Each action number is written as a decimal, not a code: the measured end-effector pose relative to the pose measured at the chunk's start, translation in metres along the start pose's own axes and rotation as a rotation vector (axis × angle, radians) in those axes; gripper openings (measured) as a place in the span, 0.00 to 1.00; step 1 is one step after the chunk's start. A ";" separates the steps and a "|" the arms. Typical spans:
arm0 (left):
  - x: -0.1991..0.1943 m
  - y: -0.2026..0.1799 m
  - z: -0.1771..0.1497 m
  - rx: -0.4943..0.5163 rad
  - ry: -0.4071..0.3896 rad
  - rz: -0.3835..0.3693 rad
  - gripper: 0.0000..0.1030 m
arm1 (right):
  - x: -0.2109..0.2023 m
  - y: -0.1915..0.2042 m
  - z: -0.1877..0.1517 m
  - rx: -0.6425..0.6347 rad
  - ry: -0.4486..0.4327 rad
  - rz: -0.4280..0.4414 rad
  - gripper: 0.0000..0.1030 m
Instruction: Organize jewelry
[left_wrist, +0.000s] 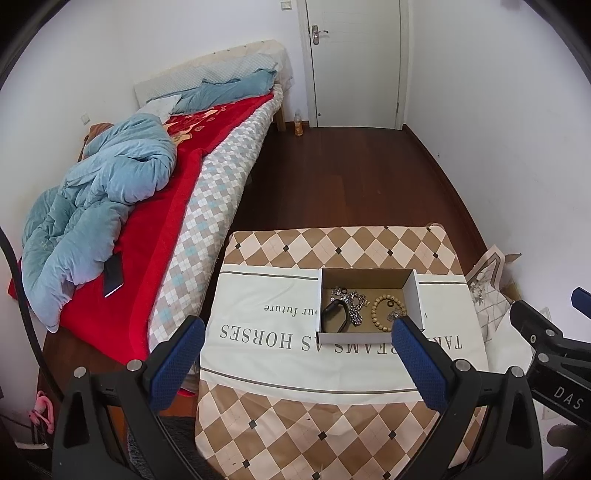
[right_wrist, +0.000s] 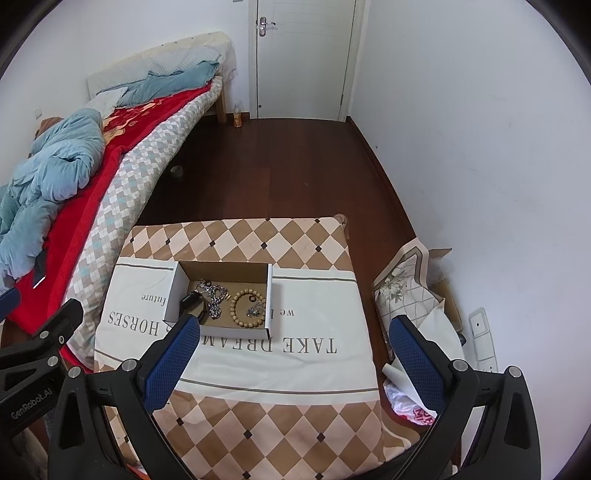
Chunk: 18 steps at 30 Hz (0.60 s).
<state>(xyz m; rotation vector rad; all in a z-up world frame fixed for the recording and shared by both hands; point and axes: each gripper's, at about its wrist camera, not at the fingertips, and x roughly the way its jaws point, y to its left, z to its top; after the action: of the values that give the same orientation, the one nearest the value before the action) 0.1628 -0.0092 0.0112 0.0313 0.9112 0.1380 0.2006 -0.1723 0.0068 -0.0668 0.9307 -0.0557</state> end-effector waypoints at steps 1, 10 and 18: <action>-0.001 0.000 0.000 0.002 -0.004 0.002 1.00 | 0.000 0.000 0.000 0.001 -0.001 -0.001 1.00; -0.004 0.000 -0.001 0.003 -0.011 0.002 1.00 | -0.003 0.000 -0.001 0.005 0.002 0.010 1.00; -0.007 0.002 0.001 -0.005 -0.017 0.007 1.00 | -0.005 0.002 -0.004 0.010 0.000 0.019 1.00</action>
<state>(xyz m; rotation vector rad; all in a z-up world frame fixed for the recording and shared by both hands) 0.1591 -0.0078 0.0172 0.0315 0.8935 0.1465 0.1946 -0.1699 0.0081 -0.0489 0.9310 -0.0426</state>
